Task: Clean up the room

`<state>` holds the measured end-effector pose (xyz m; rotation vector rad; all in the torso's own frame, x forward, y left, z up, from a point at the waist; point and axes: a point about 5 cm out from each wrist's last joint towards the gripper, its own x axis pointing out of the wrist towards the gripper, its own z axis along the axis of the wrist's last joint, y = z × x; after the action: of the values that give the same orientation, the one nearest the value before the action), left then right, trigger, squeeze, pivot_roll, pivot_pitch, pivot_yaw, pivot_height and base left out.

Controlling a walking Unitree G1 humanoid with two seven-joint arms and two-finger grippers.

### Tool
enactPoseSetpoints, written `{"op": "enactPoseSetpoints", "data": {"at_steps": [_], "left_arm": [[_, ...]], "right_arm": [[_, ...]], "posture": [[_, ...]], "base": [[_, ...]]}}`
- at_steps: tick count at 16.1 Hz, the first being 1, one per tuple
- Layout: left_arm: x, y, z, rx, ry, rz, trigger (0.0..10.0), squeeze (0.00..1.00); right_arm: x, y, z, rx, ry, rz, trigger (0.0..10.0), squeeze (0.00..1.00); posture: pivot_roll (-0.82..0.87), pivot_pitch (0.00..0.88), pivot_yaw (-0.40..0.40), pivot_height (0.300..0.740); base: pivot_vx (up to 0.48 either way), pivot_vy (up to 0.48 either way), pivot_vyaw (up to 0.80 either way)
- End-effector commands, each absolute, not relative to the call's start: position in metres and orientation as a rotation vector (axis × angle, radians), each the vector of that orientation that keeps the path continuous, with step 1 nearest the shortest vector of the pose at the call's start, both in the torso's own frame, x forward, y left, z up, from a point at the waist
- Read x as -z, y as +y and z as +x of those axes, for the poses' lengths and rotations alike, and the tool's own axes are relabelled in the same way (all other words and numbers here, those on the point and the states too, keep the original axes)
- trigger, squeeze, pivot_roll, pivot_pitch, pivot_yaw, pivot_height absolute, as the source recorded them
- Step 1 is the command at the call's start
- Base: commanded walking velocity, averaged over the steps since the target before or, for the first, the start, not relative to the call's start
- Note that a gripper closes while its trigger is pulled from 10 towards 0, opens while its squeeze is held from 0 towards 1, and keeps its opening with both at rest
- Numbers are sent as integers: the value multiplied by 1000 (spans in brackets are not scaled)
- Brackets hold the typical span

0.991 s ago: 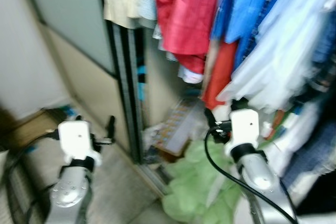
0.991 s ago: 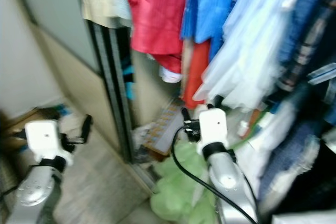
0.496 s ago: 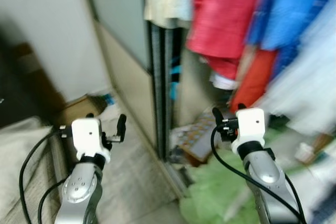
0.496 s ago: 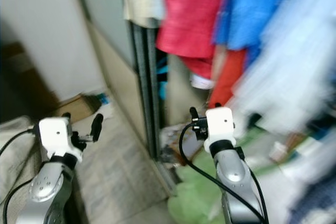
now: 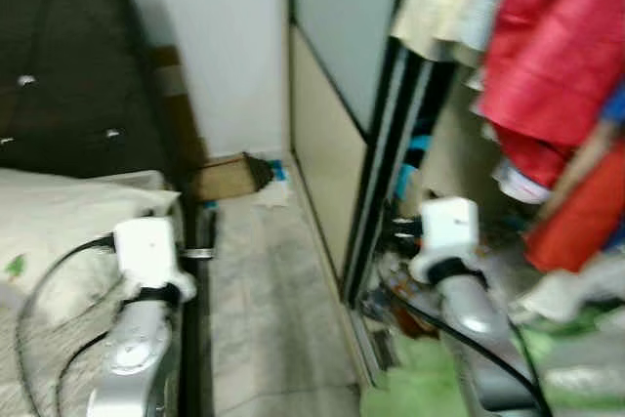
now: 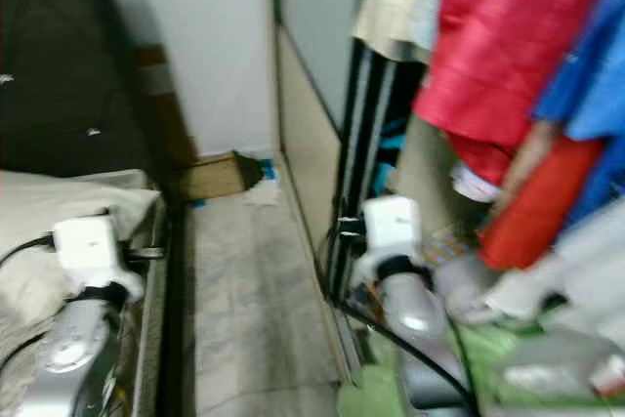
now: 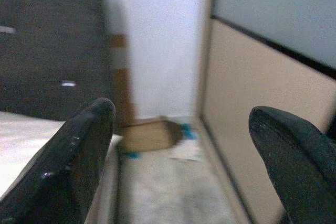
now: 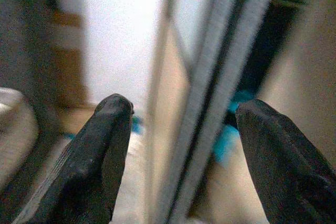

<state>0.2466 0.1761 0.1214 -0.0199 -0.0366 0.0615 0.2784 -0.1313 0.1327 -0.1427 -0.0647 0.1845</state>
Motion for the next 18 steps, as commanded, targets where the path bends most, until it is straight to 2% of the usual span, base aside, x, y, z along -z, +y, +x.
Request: {"op": "enactPoseSetpoints", "data": {"at_steps": [1, 18], "left_arm": [[-123, 173, 247, -70, -42, -22, 10000, 0], [-123, 169, 247, -27, -48, 24, 10000, 0]], "right_arm": [[-132, -138, 279, -170, -64, -157, 10000, 0], [-131, -137, 283, -182, -71, -164, 10000, 0]], "posture": [[52, 0, -27, 740], [55, 0, -28, 740]], "base": [[0, 0, 800], [0, 0, 800]]}}
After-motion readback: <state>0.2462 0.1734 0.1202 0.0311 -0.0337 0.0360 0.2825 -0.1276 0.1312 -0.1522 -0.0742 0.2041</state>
